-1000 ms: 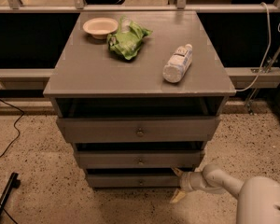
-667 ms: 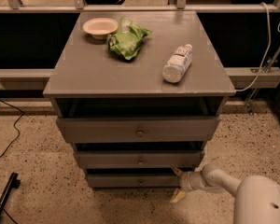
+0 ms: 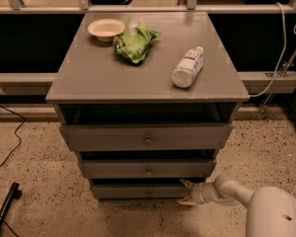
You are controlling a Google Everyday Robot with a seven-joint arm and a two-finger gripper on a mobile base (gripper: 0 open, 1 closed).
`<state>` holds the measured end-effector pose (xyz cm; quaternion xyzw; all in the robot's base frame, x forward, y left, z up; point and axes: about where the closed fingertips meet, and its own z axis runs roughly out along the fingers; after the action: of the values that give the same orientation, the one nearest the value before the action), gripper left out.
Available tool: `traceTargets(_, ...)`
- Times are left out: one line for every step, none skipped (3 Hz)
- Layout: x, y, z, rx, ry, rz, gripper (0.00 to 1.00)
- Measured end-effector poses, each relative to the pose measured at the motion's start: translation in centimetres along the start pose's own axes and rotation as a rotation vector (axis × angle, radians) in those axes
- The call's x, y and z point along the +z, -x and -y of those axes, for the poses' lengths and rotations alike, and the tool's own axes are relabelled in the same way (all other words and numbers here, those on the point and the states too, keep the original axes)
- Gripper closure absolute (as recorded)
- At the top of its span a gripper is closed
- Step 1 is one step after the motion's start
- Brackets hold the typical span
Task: Open bottom drawer
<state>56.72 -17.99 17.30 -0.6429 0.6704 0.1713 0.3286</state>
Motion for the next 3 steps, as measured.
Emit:
traceTargets(-0.12,0.13,-0.17,0.001,0.003,0.011,0.61)
traceTargets(-0.56,0.53,-0.06,0.001,0.003,0.011,0.69)
traceTargets(-0.73,0.69,-0.01,0.001,0.003,0.011,0.53)
